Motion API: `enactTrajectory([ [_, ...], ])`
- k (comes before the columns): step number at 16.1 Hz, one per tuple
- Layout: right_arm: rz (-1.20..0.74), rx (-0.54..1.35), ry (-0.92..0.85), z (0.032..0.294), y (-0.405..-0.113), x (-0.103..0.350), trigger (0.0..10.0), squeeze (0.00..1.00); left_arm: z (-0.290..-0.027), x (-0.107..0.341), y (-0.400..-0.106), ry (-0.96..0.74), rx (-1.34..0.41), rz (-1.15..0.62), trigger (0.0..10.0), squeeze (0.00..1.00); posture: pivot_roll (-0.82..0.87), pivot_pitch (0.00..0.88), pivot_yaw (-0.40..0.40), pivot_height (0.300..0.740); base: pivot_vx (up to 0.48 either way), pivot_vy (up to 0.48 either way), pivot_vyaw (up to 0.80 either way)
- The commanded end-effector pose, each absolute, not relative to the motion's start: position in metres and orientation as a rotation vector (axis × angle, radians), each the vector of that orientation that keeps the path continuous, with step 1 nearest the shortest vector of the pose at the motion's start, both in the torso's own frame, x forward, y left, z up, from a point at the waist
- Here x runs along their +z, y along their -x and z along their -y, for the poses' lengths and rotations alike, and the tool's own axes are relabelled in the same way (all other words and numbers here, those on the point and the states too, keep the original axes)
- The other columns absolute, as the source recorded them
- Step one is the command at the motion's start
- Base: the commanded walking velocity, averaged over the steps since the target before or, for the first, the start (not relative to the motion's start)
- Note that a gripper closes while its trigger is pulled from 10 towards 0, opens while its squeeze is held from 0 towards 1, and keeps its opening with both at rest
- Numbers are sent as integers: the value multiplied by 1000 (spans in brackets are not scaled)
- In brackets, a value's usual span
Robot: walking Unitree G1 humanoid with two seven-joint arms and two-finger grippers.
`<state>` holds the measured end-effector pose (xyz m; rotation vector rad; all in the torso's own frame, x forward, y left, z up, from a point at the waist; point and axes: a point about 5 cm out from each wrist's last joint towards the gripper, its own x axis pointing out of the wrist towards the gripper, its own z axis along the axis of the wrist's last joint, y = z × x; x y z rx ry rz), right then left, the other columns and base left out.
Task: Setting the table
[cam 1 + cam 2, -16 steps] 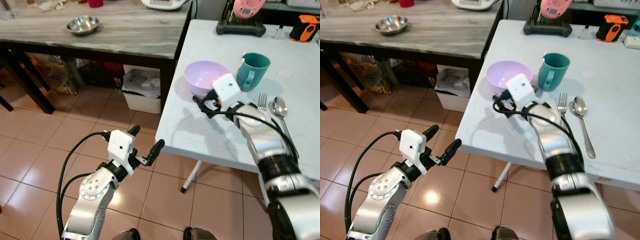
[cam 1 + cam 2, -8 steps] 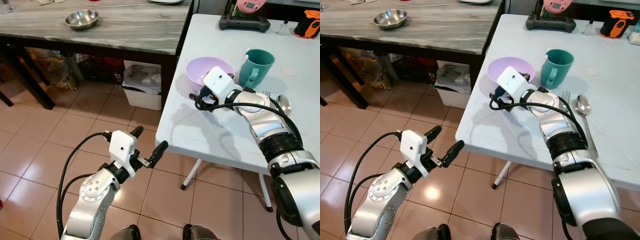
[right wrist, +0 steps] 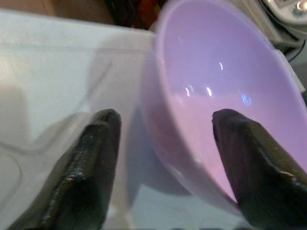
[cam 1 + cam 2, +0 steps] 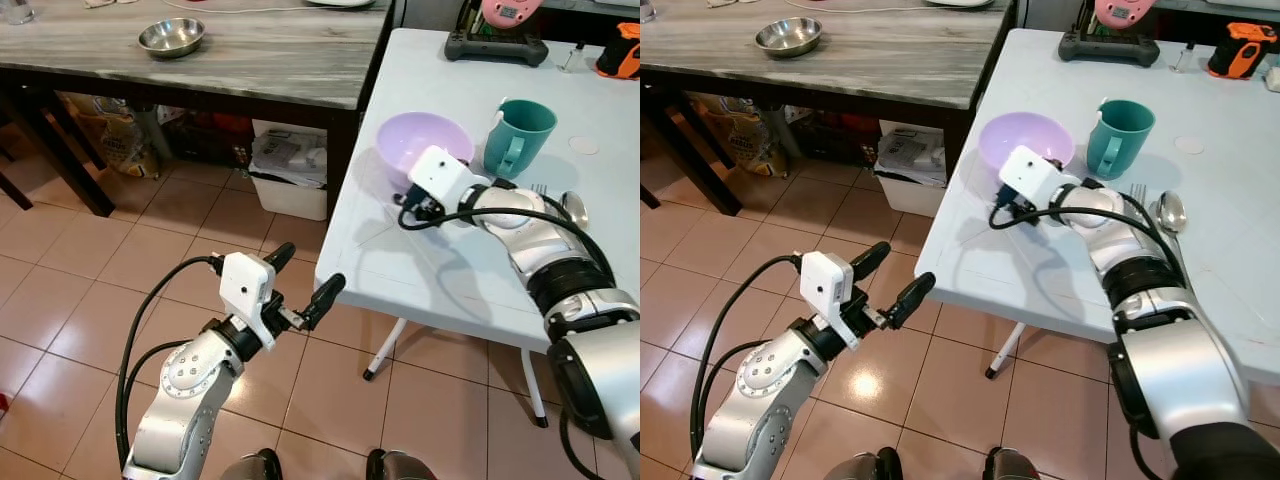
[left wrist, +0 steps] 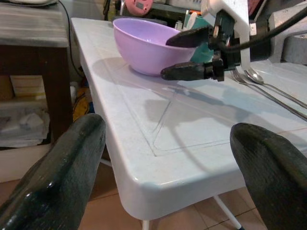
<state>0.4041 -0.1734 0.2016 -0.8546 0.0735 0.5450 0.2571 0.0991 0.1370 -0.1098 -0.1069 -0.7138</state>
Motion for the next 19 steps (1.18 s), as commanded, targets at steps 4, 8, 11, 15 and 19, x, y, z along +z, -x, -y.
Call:
enactTrajectory([
  [4, -59, 512, 963, 183, -405, 208, 0, 0, -97, 138, -258, 109, -722, 108, 10000, 0, -100, 185, 25, 740, 0, 0, 0],
  [8, -65, 497, 988, 188, -405, 207, 0, 0, -98, 136, -258, 98, -715, 96, 10000, 0, -96, 177, 29, 740, 0, 0, 0],
  [11, -66, 493, 992, 190, -405, 207, 0, 0, -97, 136, -259, 93, -715, 94, 10000, 0, -98, 173, 29, 740, 0, 0, 0],
  [15, -73, 497, 1001, 192, -404, 205, 0, 0, -96, 134, -260, 88, -709, 92, 10000, 0, -101, 169, 20, 740, 0, 0, 0],
  [19, -52, 494, 1001, 190, -405, 208, 0, 0, -97, 133, -260, 80, -702, 90, 10000, 0, -101, 167, 21, 740, 0, 0, 0],
])
